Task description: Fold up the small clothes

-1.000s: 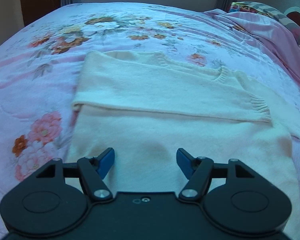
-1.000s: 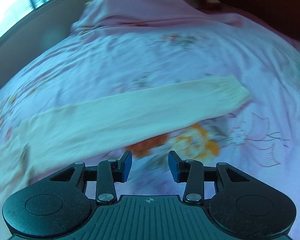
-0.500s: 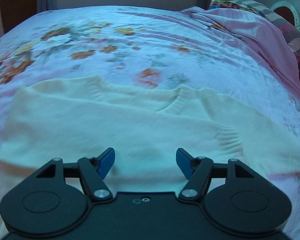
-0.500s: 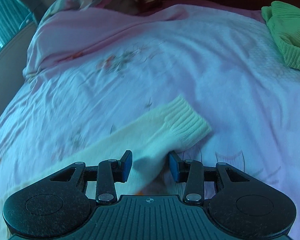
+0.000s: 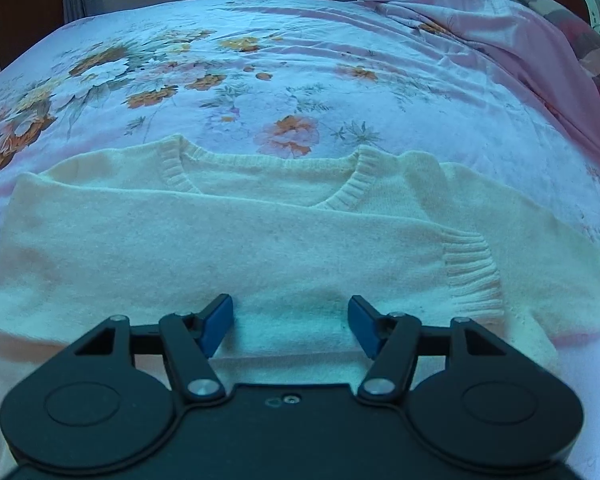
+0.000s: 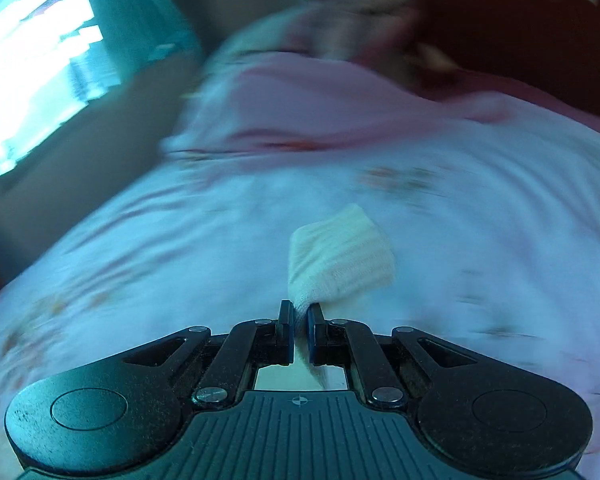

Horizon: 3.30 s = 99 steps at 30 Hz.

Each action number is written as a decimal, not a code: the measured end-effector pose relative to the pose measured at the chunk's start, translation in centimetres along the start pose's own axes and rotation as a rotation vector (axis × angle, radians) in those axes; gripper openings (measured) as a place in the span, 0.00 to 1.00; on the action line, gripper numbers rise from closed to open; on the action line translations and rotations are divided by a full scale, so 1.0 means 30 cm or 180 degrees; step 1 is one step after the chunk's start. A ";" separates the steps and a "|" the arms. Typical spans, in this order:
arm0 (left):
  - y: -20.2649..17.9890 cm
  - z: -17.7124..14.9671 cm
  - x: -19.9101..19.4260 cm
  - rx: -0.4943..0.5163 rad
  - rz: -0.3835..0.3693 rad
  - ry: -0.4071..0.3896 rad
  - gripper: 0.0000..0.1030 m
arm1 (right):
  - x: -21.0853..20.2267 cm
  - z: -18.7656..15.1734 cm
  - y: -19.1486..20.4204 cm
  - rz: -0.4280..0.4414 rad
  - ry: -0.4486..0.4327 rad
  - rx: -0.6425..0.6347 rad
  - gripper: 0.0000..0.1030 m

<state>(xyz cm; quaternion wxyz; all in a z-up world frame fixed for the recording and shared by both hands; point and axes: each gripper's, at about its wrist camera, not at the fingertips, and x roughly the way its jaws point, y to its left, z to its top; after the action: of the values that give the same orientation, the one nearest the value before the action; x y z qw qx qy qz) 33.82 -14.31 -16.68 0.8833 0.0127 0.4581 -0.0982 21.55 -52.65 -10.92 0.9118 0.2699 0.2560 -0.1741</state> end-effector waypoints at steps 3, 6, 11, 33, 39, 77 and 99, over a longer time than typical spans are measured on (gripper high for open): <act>0.047 0.002 -0.046 -0.0036 -0.0007 -0.0082 0.57 | -0.035 -0.036 0.243 0.0497 0.0016 -0.0289 0.05; 0.121 -0.001 -0.102 -0.0062 0.0043 -0.0179 0.57 | -0.049 -0.120 0.492 0.1019 0.0151 -0.0485 0.05; 0.291 -0.022 -0.164 -0.0242 0.0232 -0.0231 0.62 | 0.069 -0.394 0.804 0.1514 0.0874 -0.0761 0.06; 0.115 -0.011 -0.005 -0.0292 -0.0319 0.0031 0.31 | 0.023 -0.379 0.490 0.0868 0.0714 -0.0553 0.58; 0.207 0.041 -0.158 -0.0440 -0.0405 -0.0612 0.05 | 0.010 -0.336 0.446 0.0710 0.0505 -0.0584 0.57; 0.424 -0.080 -0.068 -0.0304 0.0189 -0.0158 0.53 | 0.220 -0.560 0.686 0.0413 0.1081 -0.1800 0.64; 0.550 0.071 0.062 -0.0183 0.0351 -0.0247 0.69 | 0.430 -0.436 0.701 0.0468 0.0948 -0.1790 0.65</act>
<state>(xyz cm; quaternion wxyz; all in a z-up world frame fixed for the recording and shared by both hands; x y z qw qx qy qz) 39.64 1.33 -18.08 0.9045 0.0087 0.4248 -0.0367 36.67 -30.66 -19.15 0.9133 0.0477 0.4044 0.0111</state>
